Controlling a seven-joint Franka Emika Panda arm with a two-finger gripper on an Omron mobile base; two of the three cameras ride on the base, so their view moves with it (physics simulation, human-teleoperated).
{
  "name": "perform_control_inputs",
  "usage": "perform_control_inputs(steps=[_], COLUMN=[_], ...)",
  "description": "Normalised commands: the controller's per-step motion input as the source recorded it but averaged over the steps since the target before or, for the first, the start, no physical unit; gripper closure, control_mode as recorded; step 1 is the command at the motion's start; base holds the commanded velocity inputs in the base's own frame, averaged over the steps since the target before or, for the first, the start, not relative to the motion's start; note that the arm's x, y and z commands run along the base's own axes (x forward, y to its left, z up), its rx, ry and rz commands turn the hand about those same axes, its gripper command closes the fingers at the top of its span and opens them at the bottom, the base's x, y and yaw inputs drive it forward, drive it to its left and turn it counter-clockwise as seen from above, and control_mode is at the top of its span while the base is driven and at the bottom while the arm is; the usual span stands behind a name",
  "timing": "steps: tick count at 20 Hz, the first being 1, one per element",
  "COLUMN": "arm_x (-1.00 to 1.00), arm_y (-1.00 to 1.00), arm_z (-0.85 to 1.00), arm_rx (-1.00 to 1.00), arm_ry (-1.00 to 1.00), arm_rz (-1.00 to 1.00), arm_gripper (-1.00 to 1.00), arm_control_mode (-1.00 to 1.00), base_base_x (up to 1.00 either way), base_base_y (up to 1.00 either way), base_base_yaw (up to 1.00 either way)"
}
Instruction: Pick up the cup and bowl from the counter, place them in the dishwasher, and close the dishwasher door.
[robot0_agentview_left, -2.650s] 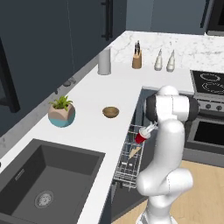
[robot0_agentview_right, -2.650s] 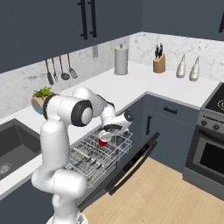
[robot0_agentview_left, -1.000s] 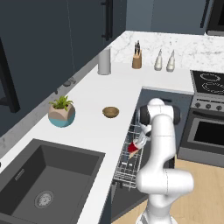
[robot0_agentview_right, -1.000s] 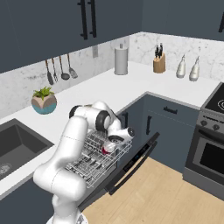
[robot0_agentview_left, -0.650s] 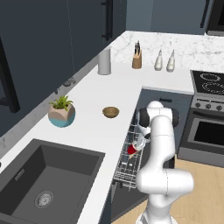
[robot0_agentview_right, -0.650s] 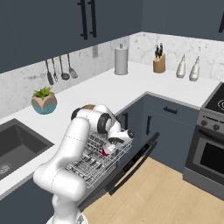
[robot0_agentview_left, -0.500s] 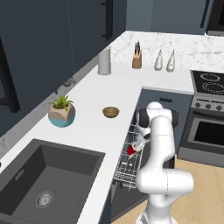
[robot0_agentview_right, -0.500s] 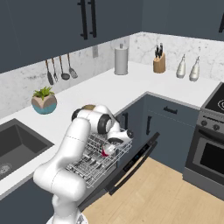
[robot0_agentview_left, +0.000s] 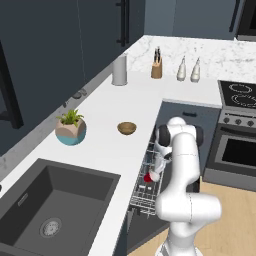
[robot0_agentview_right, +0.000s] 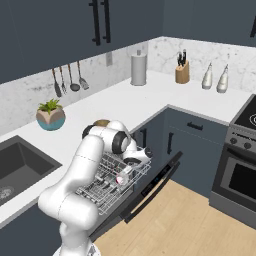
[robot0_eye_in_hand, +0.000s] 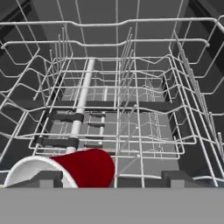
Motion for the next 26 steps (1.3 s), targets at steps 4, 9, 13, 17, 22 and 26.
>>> perform_control_inputs(steps=[4,9,13,17,22,26], arm_x=[-0.46,-0.53,-0.55,-0.52,-0.29,-0.12], arm_y=[-0.67,-0.40,-0.11,-0.01,0.00,0.00], arm_z=[0.00,0.35,0.93,1.00,1.00,1.00], arm_rx=[0.00,0.00,0.00,0.00,0.00,0.05], arm_ry=[0.00,-0.05,-0.15,-0.17,-0.05,0.03], arm_rz=[0.00,0.00,0.00,0.00,-0.07,-0.15], arm_gripper=[-1.00,-1.00,-1.00,-1.00,-1.00,-1.00], arm_control_mode=[-1.00,-1.00,-1.00,-1.00,-1.00,-1.00], base_base_x=[0.00,0.00,0.00,0.00,0.00,0.00], base_base_y=[0.00,0.00,0.00,0.00,0.00,0.00], base_base_yaw=[0.00,0.00,0.00,0.00,0.00,0.00])
